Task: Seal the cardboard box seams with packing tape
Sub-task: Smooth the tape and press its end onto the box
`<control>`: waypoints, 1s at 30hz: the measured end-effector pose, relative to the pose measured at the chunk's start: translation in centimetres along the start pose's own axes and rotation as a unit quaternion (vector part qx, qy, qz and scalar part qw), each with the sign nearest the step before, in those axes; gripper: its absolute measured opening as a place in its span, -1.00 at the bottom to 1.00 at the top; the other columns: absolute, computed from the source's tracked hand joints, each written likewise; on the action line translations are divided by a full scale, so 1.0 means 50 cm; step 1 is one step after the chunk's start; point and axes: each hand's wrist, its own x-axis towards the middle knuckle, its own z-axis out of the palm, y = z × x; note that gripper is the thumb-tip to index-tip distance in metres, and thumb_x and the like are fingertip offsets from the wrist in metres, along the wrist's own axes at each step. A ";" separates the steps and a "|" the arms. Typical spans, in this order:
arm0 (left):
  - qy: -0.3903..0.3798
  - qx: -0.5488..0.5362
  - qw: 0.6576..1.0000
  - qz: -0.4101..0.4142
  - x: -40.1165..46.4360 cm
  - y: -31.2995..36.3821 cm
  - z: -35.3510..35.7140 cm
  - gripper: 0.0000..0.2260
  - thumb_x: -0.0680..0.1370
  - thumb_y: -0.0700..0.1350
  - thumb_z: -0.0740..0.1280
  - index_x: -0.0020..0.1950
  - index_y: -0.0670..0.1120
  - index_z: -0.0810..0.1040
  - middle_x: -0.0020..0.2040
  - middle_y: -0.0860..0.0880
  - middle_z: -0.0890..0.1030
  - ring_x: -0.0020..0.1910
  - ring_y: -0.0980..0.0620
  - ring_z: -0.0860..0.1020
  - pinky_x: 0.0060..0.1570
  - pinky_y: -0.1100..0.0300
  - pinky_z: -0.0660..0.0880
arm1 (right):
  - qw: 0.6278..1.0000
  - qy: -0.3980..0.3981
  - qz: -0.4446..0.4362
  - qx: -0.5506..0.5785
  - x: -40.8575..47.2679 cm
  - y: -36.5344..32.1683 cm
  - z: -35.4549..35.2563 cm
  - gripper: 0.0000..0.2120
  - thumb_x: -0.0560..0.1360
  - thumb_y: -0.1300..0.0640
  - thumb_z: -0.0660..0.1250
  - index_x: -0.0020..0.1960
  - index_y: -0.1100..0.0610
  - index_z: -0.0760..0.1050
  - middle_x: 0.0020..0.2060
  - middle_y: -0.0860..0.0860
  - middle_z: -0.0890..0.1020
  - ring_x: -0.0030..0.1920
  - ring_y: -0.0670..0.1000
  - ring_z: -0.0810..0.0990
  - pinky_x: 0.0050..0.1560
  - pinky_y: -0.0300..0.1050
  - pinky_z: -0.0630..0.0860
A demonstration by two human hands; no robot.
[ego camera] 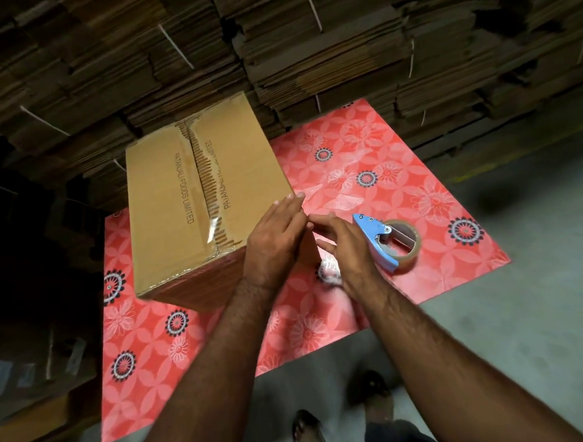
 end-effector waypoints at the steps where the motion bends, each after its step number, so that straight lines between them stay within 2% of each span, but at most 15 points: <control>1: -0.011 -0.005 1.000 -0.003 0.001 0.000 -0.002 -0.82 0.66 -0.15 0.29 0.15 -0.23 0.59 0.38 -0.19 0.53 0.38 -0.14 0.50 0.42 -0.06 0.37 | 1.000 0.001 0.001 0.004 -0.004 0.001 0.002 -0.73 0.56 0.24 0.20 0.06 0.23 0.67 0.01 0.11 0.72 0.10 0.00 0.67 0.17 -0.08 0.58; 3: -0.043 -0.033 0.998 -0.019 0.000 0.000 -0.019 -0.79 0.61 -0.15 0.34 0.20 -0.23 0.57 0.41 -0.18 0.51 0.41 -0.12 0.47 0.43 -0.07 0.36 | 1.000 0.004 0.002 0.002 -0.009 0.001 0.003 -0.74 0.57 0.23 0.20 0.04 0.20 0.67 0.00 0.10 0.73 0.08 -0.02 0.68 0.21 -0.03 0.57; 6: -0.085 -0.097 0.989 -0.075 0.008 -0.010 -0.050 -0.52 0.52 -0.09 0.47 0.40 -0.18 0.50 0.39 -0.17 0.53 0.40 -0.07 0.47 0.46 0.02 0.34 | 1.000 0.006 0.001 -0.009 -0.010 -0.003 0.006 -0.72 0.58 0.22 0.18 0.07 0.22 0.66 0.03 0.11 0.72 0.08 -0.02 0.68 0.25 0.02 0.56; 9: -0.063 -0.064 0.993 -0.074 0.008 -0.008 -0.047 -0.60 0.61 0.02 0.32 0.38 -0.18 0.52 0.34 -0.17 0.57 0.37 -0.08 0.51 0.43 0.03 0.38 | 1.000 0.006 0.006 -0.029 -0.008 0.003 0.005 -0.71 0.61 0.17 0.16 0.07 0.16 0.67 0.05 0.08 0.71 0.11 -0.03 0.67 0.26 0.03 0.54; 11: -0.034 -0.021 0.998 -0.050 -0.004 0.006 -0.030 -0.66 0.69 -0.02 0.18 0.28 -0.23 0.55 0.36 -0.18 0.56 0.37 -0.11 0.51 0.42 -0.02 0.38 | 1.000 0.003 0.010 -0.021 -0.009 0.005 0.006 -0.70 0.61 0.18 0.15 0.06 0.15 0.67 0.04 0.07 0.72 0.10 -0.05 0.67 0.23 0.00 0.54; 14: -0.002 -0.003 0.999 -0.033 -0.002 0.013 -0.014 -0.70 0.68 -0.09 0.22 0.27 -0.28 0.53 0.36 -0.23 0.54 0.37 -0.16 0.51 0.41 -0.05 0.38 | 1.000 0.008 0.003 -0.019 -0.016 -0.003 0.001 -0.70 0.62 0.19 0.14 0.03 0.11 0.67 -0.02 -0.01 0.73 0.06 -0.12 0.67 0.17 -0.08 0.55; 17: -0.053 -0.006 0.998 -0.036 -0.016 0.001 -0.037 -0.46 0.60 0.07 0.34 0.44 -0.24 0.37 0.47 -0.21 0.42 0.48 -0.13 0.37 0.48 -0.04 0.26 | 0.996 0.041 -0.039 -0.066 -0.039 0.004 -0.005 -0.70 0.60 0.08 0.16 0.18 0.02 0.63 0.15 -0.10 0.67 0.20 -0.18 0.59 0.26 -0.12 0.47; 19: -0.061 -0.005 0.996 -0.070 -0.039 -0.004 -0.055 -0.43 0.56 0.02 0.39 0.50 -0.17 0.35 0.54 -0.15 0.35 0.54 -0.08 0.28 0.51 -0.09 0.18 | 0.988 0.024 -0.094 -0.118 -0.059 0.014 0.006 -0.58 0.55 0.03 0.14 0.35 0.06 0.52 0.31 -0.10 0.57 0.29 -0.24 0.49 0.33 -0.23 0.38; 21: -0.046 -0.037 0.991 -0.119 -0.066 -0.001 -0.068 -0.43 0.47 -0.15 0.37 0.49 -0.16 0.40 0.53 -0.12 0.37 0.53 -0.06 0.30 0.49 -0.17 0.21 | 0.966 -0.012 -0.157 -0.206 -0.076 0.030 0.032 -0.50 0.57 0.04 0.12 0.48 0.12 0.38 0.42 -0.07 0.45 0.38 -0.26 0.39 0.38 -0.32 0.28; 24: -0.049 -0.095 0.983 -0.150 -0.076 -0.001 -0.072 -0.28 0.27 -0.31 0.29 0.47 -0.16 0.45 0.50 -0.11 0.40 0.52 0.00 0.30 0.51 -0.13 0.21 | 0.907 -0.021 -0.235 -0.348 -0.072 0.058 0.057 -0.48 0.65 0.03 0.06 0.57 0.19 0.20 0.53 0.04 0.31 0.50 -0.05 0.29 0.47 -0.31 0.18; 26: -0.051 -0.106 0.982 -0.150 -0.075 -0.008 -0.069 -0.25 0.22 -0.34 0.27 0.45 -0.16 0.47 0.49 -0.10 0.42 0.51 0.03 0.31 0.52 -0.02 0.18 | 0.888 -0.016 -0.230 -0.398 -0.055 0.068 0.051 -0.45 0.66 -0.02 0.03 0.60 0.14 0.13 0.53 0.03 0.31 0.48 0.03 0.35 0.38 -0.38 0.20; 30: -0.057 -0.122 0.978 -0.157 -0.064 -0.006 -0.077 -0.26 0.22 -0.32 0.23 0.45 -0.16 0.48 0.48 -0.10 0.43 0.50 0.00 0.33 0.51 0.03 0.15 | 0.857 -0.027 -0.221 -0.465 -0.040 0.067 0.043 -0.41 0.64 -0.04 0.00 0.61 0.17 0.07 0.53 0.11 0.30 0.45 0.12 0.38 0.34 -0.22 0.29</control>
